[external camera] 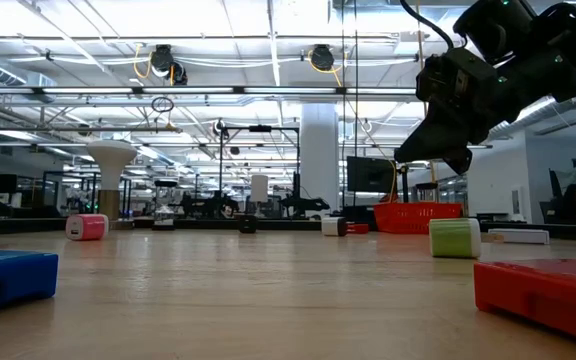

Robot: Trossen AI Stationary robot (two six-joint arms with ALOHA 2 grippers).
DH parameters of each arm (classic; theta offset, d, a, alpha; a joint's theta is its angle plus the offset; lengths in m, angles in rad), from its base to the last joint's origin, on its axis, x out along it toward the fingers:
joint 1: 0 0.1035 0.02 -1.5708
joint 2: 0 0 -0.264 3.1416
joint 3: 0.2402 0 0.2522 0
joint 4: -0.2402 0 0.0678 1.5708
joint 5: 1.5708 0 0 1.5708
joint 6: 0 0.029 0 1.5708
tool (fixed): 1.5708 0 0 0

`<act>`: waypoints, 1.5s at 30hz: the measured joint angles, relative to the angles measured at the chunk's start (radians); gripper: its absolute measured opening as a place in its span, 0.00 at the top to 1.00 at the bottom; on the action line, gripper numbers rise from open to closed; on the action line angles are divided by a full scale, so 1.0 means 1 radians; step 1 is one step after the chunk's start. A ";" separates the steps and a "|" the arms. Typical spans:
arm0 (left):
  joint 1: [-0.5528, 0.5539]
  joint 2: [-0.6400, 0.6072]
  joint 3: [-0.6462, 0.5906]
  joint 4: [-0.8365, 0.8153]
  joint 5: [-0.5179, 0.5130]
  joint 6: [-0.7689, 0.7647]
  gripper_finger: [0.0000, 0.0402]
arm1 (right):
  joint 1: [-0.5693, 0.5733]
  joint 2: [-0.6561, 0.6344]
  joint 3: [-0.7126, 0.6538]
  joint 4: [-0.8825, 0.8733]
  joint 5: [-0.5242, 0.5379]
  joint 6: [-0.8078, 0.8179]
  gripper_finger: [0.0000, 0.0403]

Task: Pick & Place Office items
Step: Put the black digital clock into the bottom left red basket, then put the pink hourglass into the top red basket

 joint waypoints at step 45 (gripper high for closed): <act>0.422 -0.259 0.000 0.263 -0.519 0.771 0.99 | 0.000 0.000 0.001 0.112 0.003 -0.089 1.00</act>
